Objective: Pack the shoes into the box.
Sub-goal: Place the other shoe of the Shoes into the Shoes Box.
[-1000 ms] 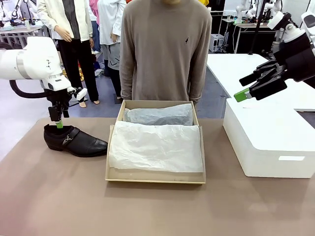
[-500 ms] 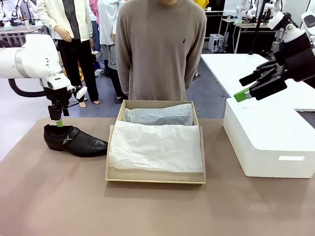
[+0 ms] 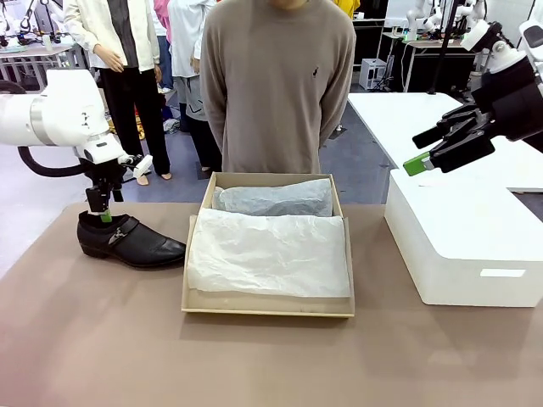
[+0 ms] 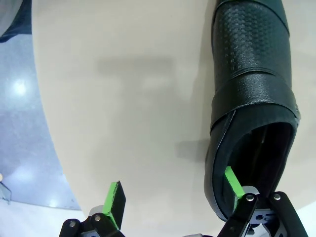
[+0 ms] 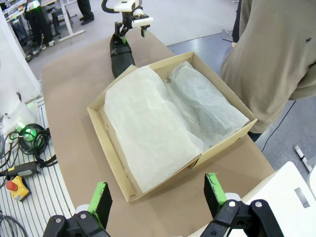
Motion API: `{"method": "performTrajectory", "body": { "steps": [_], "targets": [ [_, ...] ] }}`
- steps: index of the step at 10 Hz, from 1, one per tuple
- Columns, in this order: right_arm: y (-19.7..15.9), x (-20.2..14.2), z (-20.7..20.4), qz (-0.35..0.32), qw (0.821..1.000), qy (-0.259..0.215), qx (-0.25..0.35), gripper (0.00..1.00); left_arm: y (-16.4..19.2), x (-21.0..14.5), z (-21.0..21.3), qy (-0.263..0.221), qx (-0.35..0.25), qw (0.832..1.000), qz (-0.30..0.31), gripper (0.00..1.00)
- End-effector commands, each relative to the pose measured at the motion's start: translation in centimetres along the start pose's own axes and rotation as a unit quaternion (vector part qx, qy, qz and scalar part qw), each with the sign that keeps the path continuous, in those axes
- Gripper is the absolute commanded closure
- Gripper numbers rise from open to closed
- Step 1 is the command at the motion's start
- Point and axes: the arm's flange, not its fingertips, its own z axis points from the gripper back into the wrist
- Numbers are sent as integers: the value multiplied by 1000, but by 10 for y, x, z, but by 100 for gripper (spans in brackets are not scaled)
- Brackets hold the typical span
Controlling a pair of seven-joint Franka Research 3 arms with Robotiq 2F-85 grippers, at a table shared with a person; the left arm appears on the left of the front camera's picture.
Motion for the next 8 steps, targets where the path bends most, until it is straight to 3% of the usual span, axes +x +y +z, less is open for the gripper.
{"method": "performTrajectory", "body": {
  "steps": [1, 6, 8],
  "targets": [
    [-3, 1, -2, 10, 1000, -12, 8, 0, -3, -6, -11, -4, -10, 1000, -18, 0],
    [-3, 1, -2, 10, 1000, -12, 8, 0, 0, -4, -18, 1, -86, 996, -7, 0],
    [-3, 1, -2, 10, 1000, -12, 8, 0, 0, -4, -21, 3, -88, 996, 2, 0]
  ]
}}
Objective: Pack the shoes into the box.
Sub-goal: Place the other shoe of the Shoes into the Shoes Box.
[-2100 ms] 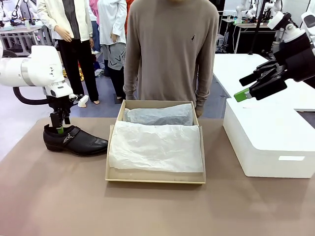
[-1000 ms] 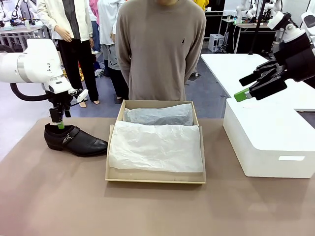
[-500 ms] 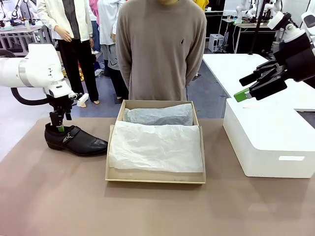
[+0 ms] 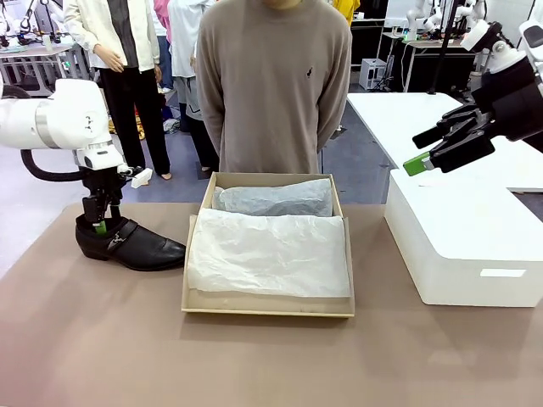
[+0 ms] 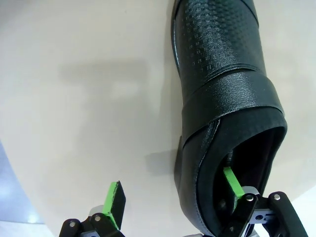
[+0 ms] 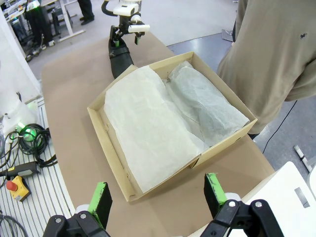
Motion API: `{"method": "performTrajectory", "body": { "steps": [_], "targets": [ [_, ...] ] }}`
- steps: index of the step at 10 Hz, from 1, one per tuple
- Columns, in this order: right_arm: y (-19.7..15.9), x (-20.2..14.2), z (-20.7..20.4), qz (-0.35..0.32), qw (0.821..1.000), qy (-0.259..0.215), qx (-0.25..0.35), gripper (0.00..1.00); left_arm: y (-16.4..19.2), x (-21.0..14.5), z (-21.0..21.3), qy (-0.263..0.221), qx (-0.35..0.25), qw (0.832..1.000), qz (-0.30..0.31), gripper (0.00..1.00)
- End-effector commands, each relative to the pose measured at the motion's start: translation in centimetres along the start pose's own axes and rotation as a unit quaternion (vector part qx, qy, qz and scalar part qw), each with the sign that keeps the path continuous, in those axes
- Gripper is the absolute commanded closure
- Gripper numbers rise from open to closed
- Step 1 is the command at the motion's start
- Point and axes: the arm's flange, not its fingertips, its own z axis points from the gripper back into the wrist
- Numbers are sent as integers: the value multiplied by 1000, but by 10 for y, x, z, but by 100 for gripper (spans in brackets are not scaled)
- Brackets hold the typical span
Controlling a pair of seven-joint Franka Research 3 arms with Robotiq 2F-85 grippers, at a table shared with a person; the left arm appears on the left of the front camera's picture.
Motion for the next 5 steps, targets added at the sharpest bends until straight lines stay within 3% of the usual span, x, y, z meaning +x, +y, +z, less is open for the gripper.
{"method": "performTrajectory", "body": {
  "steps": [1, 5],
  "targets": [
    [-3, 1, -2, 10, 1000, -12, 8, 0, 6, -1, 3, 2, 1, 1000, 5, 0],
    [-3, 1, -2, 10, 1000, -12, 8, 0, 6, -1, 3, 13, 14, 1000, 19, 76]
  ]
}}
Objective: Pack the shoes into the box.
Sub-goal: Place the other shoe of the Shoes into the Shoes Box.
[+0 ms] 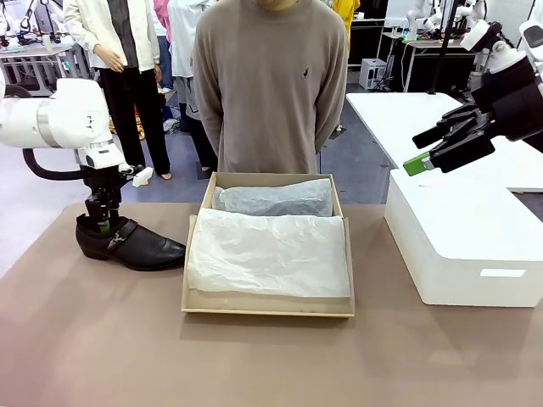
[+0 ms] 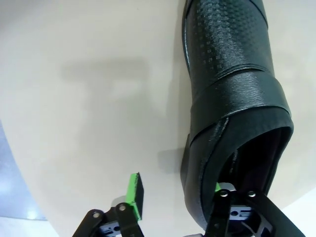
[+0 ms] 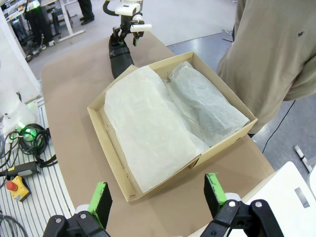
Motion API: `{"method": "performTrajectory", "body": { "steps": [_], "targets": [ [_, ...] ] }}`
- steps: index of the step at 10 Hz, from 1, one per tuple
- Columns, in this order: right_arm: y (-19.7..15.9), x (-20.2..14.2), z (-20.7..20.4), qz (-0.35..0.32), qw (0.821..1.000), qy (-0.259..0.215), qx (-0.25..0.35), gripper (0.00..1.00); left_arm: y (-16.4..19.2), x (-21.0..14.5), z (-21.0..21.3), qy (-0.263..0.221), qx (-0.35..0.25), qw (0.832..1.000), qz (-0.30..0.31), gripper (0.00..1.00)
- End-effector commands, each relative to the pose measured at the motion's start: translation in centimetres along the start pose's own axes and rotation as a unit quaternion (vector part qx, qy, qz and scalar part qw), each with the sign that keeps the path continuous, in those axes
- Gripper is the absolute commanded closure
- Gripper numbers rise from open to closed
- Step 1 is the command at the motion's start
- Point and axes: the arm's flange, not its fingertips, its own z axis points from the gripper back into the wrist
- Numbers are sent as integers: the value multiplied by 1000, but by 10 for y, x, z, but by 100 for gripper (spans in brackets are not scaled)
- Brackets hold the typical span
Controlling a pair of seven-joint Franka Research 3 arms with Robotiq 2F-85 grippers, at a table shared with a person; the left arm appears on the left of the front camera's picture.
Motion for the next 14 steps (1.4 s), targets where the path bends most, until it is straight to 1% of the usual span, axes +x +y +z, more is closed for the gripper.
{"method": "performTrajectory", "body": {
  "steps": [1, 2, 7, 11, 14],
  "targets": [
    [-3, 1, -2, 10, 1000, -12, 8, 0, 0, -2, 2, 10, 7, 1000, 8, 96],
    [-3, 1, -2, 10, 1000, -12, 8, 0, 0, -2, 3, 11, 6, 1000, 7, 100],
    [-3, 1, -2, 10, 1000, -12, 8, 0, -5, -1, 9, 19, 14, 1000, -13, 100],
    [-3, 1, -2, 10, 1000, -12, 8, 0, -10, -5, 17, 26, 20, 999, -10, 100],
    [-3, 1, -2, 10, 1000, -12, 8, 0, -15, -20, 61, 0, 45, 998, 33, 100]
  ]
}}
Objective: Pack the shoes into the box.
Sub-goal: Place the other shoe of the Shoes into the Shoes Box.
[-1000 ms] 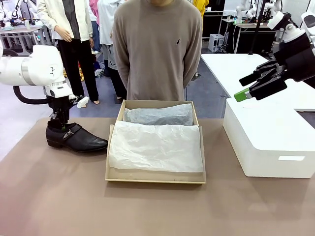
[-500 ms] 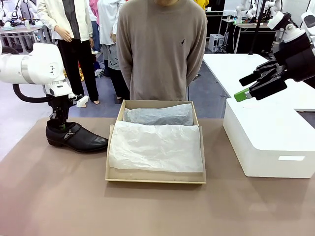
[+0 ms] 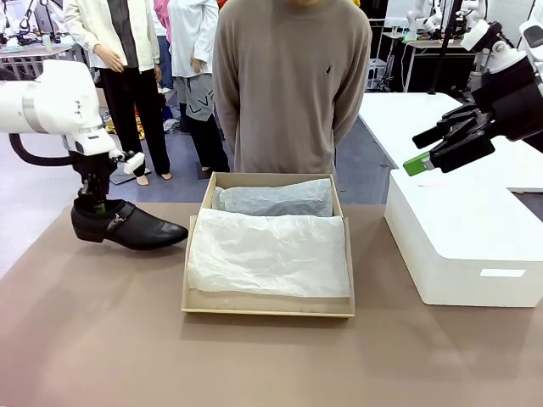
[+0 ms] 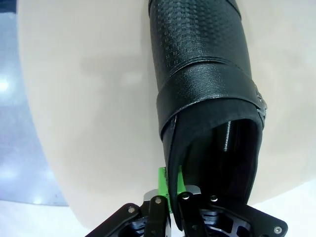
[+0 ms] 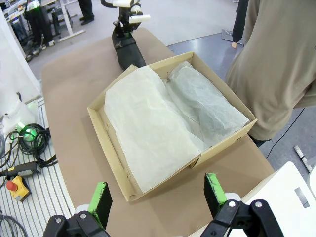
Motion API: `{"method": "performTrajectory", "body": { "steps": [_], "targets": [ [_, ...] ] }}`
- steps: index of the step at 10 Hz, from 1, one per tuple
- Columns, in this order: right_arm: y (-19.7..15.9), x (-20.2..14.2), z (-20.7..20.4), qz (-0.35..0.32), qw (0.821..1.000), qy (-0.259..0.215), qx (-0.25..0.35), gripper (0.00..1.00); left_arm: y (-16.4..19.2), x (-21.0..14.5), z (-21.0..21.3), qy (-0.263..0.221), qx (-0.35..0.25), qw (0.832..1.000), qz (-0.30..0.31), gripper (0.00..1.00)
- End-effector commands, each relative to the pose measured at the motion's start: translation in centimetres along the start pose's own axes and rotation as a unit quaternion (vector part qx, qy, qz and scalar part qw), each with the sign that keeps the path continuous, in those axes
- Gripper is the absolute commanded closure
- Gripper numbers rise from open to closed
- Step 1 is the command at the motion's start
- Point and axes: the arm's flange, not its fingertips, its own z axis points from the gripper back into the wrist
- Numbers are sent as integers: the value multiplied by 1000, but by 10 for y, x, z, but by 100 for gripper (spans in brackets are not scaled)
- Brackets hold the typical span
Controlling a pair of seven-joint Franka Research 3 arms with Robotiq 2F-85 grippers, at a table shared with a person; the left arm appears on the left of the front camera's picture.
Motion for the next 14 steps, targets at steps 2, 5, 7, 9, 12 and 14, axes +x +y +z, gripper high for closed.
{"method": "performTrajectory", "body": {
  "steps": [2, 5, 7, 9, 12, 14],
  "targets": [
    [-3, 1, -2, 10, 1000, -12, 8, 0, -8, -12, 56, -23, 22, 998, 47, 100],
    [-3, 1, -2, 10, 1000, -12, 8, 0, -17, -11, 98, -54, 2, 988, 148, 100],
    [-3, 1, -2, 10, 1000, -12, 8, 0, -27, -8, 115, -80, -4, 965, 249, 100],
    [-3, 1, -2, 10, 1000, -12, 8, 0, -34, -6, 118, -67, -22, 953, 296, 100],
    [-3, 1, -2, 10, 1000, -12, 8, 0, -30, -9, 112, -62, -15, 960, 272, 100],
    [-3, 1, -2, 10, 1000, -12, 8, 0, -30, -9, 112, -62, -15, 960, 272, 100]
  ]
}}
